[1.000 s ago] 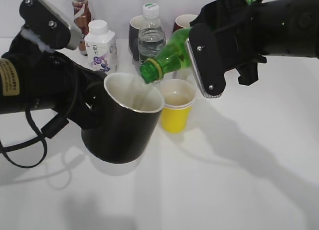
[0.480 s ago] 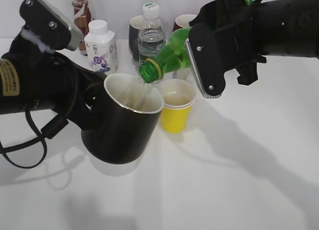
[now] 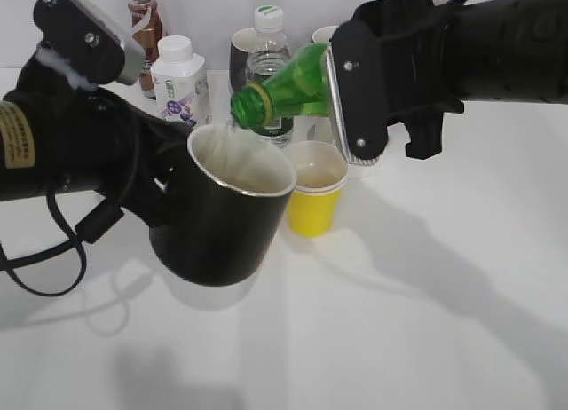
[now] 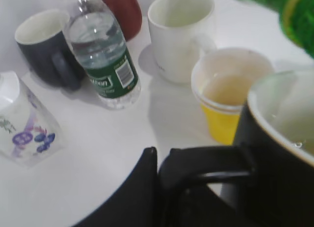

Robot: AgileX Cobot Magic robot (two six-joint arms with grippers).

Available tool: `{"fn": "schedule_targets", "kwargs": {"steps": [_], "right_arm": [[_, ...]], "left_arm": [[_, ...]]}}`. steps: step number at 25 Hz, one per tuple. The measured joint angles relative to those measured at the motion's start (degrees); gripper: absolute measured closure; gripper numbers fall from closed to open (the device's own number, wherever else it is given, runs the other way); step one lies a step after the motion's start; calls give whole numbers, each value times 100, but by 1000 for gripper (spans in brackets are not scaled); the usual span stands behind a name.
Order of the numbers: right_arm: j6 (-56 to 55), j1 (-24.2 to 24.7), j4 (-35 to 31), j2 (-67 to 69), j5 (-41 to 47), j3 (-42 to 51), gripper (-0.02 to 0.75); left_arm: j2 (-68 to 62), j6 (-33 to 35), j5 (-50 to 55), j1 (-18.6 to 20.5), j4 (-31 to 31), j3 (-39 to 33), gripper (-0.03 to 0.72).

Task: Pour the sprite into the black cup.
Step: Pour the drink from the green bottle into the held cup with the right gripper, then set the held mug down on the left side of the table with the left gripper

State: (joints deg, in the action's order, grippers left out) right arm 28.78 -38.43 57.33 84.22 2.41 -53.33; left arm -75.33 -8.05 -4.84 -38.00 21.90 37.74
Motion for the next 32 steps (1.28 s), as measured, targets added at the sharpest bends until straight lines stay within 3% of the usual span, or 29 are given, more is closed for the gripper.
{"fn": "schedule_targets", "kwargs": {"steps": [9, 14, 19, 22, 25, 28, 32], "right_arm": [[-16, 0, -1851, 0, 22, -6, 352], [-262, 72, -4153, 0, -22, -6, 352], [-663, 651, -5937, -149, -1016, 374, 352], [-1538, 1210, -5965, -326, -1707, 790, 352], [-2579, 1665, -5337, -369, -2196, 1258, 352], [-3373, 1836, -4927, -369, -2743, 1639, 352], [-3562, 1843, -4776, -373, -2979, 1880, 352]], "left_arm": [[0, 0, -401, 361, -213, 0, 648], [0, 0, -1337, 539, -395, -299, 648], [-214, 299, -3185, 1077, -1676, -1005, 648], [-674, 612, -4071, 1496, -2347, -1186, 648], [-1248, 709, -4758, 1834, -2531, -1207, 648], [-1882, 733, -5409, 2106, -2607, -1207, 648], [-2614, 740, -5915, 2512, -2617, -1207, 648]]}}
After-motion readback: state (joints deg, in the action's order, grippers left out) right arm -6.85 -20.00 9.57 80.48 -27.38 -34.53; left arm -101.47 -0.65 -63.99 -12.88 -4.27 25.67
